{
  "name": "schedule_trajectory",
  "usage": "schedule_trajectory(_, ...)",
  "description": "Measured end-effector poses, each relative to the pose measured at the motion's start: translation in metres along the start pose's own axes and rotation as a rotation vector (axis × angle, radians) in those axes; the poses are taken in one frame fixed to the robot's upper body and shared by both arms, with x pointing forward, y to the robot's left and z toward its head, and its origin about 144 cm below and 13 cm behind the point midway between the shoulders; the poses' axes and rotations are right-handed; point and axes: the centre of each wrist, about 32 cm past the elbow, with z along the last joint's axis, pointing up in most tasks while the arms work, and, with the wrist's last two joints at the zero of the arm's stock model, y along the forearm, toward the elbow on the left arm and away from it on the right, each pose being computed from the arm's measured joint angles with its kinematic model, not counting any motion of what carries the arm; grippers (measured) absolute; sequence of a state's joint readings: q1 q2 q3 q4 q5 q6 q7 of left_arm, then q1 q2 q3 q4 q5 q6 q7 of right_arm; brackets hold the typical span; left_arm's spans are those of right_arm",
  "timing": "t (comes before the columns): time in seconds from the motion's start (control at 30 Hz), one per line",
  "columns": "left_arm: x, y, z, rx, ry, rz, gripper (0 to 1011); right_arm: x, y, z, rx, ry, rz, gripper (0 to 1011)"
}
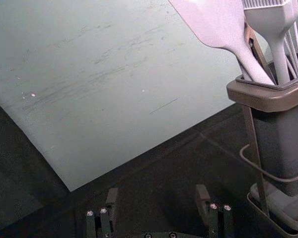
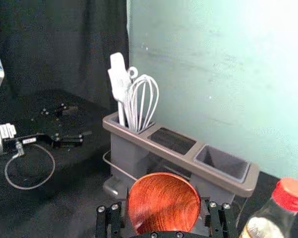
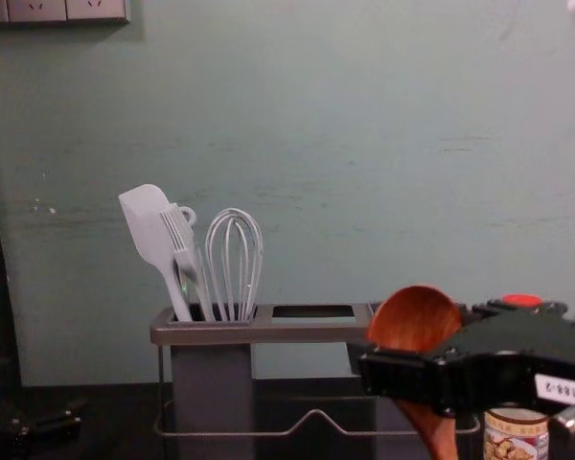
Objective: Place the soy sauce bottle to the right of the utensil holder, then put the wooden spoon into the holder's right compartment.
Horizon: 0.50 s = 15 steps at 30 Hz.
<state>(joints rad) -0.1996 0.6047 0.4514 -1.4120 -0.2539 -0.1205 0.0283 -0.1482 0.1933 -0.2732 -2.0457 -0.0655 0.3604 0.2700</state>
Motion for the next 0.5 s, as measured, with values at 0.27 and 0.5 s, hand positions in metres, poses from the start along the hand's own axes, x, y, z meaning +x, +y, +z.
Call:
schedule_trajectory(0.27, 0.0, 0.0, 0.0, 0.0, 0.0, 0.0, 1000, 0.0025, -0.0035, 0.0047, 0.009, -0.018, 0.0, 836)
schedule_trajectory(0.5, 0.0, 0.0, 0.0, 0.0, 0.0, 0.0, 1000, 0.0028, -0.0027, 0.0036, 0.003, -0.02, 0.003, 836)
